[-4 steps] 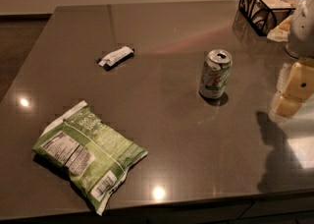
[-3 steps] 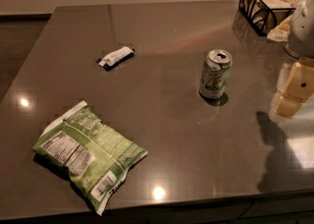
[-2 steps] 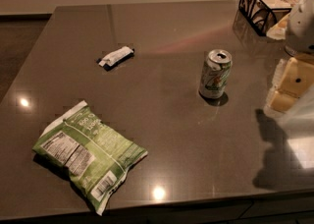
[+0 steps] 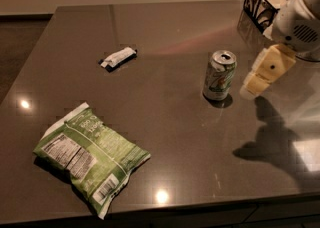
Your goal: Move 7up can near green jalapeno chip bag
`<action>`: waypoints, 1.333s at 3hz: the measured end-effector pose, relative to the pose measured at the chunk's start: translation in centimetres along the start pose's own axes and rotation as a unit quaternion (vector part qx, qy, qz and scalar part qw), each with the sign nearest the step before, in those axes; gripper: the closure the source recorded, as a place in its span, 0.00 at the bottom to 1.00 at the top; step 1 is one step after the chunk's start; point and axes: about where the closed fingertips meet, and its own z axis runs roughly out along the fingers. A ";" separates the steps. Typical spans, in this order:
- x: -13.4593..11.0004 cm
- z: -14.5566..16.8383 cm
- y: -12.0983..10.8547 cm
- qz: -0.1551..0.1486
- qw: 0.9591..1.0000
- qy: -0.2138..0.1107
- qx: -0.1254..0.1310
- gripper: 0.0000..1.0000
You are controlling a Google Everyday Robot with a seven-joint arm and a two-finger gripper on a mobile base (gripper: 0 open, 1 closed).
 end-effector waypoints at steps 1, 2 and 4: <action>-1.5 2.0 -1.0 0.042 0.998 -0.044 -0.006 0.00; -3.5 3.7 -0.9 0.055 0.995 -0.080 -0.008 0.00; -5.5 6.7 -0.8 0.064 0.992 -0.106 -0.019 0.00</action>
Offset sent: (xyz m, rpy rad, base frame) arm 0.0508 0.0586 -0.0304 0.2677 -0.0682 -0.0754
